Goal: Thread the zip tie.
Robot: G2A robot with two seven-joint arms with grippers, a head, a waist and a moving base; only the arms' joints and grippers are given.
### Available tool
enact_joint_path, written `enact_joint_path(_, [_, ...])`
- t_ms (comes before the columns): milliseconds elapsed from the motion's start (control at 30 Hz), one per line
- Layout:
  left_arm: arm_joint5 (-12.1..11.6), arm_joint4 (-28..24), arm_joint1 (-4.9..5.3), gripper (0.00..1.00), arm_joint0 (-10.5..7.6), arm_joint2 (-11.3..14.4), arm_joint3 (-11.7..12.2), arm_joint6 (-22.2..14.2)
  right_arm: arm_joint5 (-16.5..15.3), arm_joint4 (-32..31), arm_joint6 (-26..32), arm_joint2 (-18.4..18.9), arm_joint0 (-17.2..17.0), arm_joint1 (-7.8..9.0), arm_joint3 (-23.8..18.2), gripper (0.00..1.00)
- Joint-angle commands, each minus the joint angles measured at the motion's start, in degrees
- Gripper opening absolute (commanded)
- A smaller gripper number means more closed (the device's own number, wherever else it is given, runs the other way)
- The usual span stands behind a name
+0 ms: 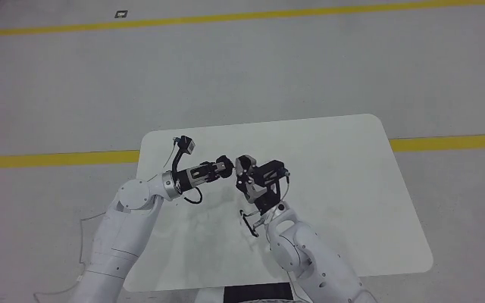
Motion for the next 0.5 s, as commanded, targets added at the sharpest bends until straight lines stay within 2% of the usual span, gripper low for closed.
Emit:
enact_joint_path(0, [0.0, 0.0, 0.00, 0.00, 0.00, 0.0, 0.0, 0.0, 0.0, 0.0, 0.0, -0.1, 0.1, -0.05, 0.2, 0.00])
enact_joint_path(467, [0.0, 0.0, 0.00, 0.00, 0.00, 0.0, 0.0, 0.0, 1.4, -2.0, 0.5, -0.1, 0.3, -0.16, 0.9, 0.00])
